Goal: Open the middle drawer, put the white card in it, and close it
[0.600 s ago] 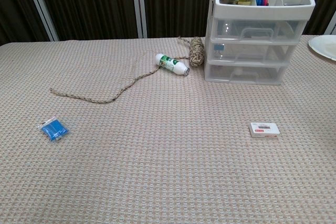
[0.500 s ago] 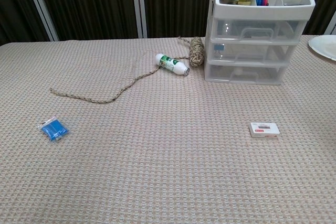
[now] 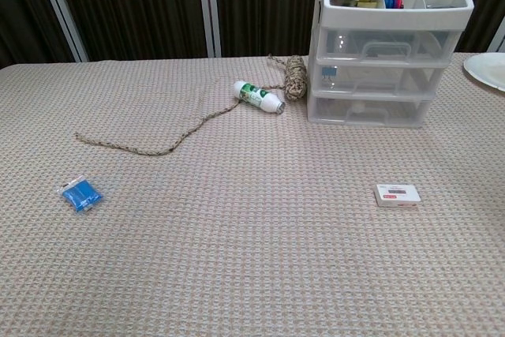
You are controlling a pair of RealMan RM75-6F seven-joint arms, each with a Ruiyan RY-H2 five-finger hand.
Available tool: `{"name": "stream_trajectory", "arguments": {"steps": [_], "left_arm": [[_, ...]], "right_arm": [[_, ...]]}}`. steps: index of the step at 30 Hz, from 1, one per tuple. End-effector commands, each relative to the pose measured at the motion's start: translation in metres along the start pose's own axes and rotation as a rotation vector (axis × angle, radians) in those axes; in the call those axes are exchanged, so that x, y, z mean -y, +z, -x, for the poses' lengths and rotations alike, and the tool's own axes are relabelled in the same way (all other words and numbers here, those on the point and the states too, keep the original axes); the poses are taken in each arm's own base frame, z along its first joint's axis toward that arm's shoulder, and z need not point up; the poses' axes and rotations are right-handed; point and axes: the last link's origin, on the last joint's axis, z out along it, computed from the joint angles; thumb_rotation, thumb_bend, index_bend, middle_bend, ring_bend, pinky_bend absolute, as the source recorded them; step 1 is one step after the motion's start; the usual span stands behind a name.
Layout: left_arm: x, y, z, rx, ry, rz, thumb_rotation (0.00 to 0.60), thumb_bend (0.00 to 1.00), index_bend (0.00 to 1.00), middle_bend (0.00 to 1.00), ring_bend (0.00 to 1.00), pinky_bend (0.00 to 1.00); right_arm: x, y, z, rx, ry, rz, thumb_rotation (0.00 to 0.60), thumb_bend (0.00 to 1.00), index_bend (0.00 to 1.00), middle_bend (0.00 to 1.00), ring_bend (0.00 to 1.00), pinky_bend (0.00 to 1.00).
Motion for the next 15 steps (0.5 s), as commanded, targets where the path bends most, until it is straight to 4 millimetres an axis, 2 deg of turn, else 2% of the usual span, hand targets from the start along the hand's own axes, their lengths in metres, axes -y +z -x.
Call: {"name": "stream_trajectory", "arguments": {"steps": [1, 2, 7, 9, 11, 15], "left_arm": [[0.0, 0.0, 0.0, 0.001, -0.003, 0.003, 0.6, 0.13, 0.07, 0.0, 0.0, 0.0], [0.0, 0.0, 0.0, 0.001, -0.005, 0.003, 0.6, 0.13, 0.07, 0.0, 0.0, 0.0], [-0.001, 0.001, -0.001, -0.006, -0.019, 0.008, 0.6, 0.14, 0.07, 0.0, 0.0, 0.0], [-0.001, 0.001, -0.001, -0.006, -0.023, 0.01, 0.6, 0.14, 0.07, 0.0, 0.0, 0.0], [-0.001, 0.001, -0.001, -0.005, -0.029, 0.011, 0.6, 0.14, 0.07, 0.0, 0.0, 0.0], [-0.001, 0.001, -0.002, -0.008, -0.043, 0.009, 0.6, 0.14, 0.07, 0.0, 0.0, 0.0]], "right_arm": [[0.008, 0.014, -0.005, -0.016, 0.063, 0.033, 0.6, 0.09, 0.16, 0.23, 0.2, 0.08], [0.011, 0.02, -0.007, -0.02, 0.095, 0.045, 0.6, 0.1, 0.17, 0.25, 0.23, 0.13], [0.033, 0.049, -0.008, -0.01, 0.286, 0.099, 0.6, 0.13, 0.2, 0.49, 0.52, 0.48], [0.042, 0.062, -0.006, 0.004, 0.38, 0.128, 0.6, 0.15, 0.2, 0.57, 0.63, 0.57], [0.05, 0.074, -0.002, 0.032, 0.481, 0.164, 0.6, 0.16, 0.2, 0.66, 0.72, 0.64], [0.067, 0.091, 0.009, 0.104, 0.654, 0.228, 0.6, 0.18, 0.2, 0.75, 0.81, 0.71]]}}
